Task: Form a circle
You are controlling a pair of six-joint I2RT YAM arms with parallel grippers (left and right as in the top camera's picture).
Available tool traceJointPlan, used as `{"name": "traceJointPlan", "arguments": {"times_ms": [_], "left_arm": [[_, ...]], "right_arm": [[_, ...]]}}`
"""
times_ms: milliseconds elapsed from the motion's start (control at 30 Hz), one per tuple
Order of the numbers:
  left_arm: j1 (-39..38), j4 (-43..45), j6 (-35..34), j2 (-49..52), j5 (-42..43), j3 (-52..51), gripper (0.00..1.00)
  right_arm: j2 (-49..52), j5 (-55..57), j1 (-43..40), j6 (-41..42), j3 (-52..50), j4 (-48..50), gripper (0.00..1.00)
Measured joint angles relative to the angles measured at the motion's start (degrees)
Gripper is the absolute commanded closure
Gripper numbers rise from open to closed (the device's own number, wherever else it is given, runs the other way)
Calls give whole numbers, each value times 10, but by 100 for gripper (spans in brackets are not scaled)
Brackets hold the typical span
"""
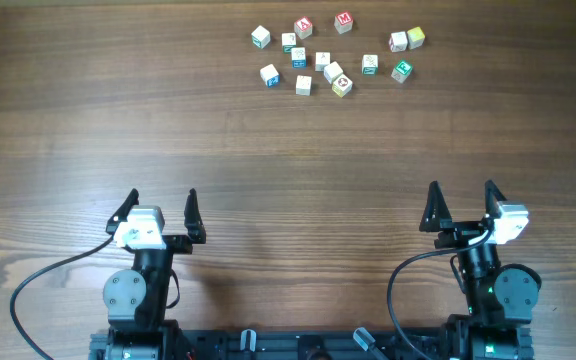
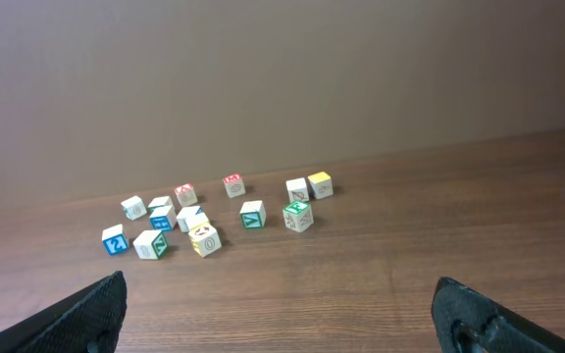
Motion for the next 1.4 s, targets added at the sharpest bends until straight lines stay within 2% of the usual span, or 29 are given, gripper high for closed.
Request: {"name": "traceJointPlan", "arguments": {"times_ms": [400, 500, 600, 800, 967, 1133, 1300, 1400], "left_arm": [[0, 0, -2, 0, 0, 0, 0], [0, 12, -31, 0, 0, 0, 0], [0, 39, -87, 1, 1, 0, 0], [0, 70, -126, 4, 55, 12, 0], [0, 67, -134, 22, 77, 122, 0], [0, 70, -137, 112, 82, 253, 0], [0, 43, -139, 286, 131, 400, 0], [0, -8, -141, 393, 176, 502, 0]], "right_arm": [[0, 0, 0, 0, 0, 0, 0], [0, 0, 0, 0, 0, 0, 0], [0, 0, 0, 0, 0, 0, 0], [0, 0, 0, 0, 0, 0, 0], [0, 0, 0, 0, 0, 0, 0], [0, 0, 0, 0, 0, 0, 0], [1, 0, 0, 0, 0, 0, 0], [2, 0, 0, 0, 0, 0, 0]]}}
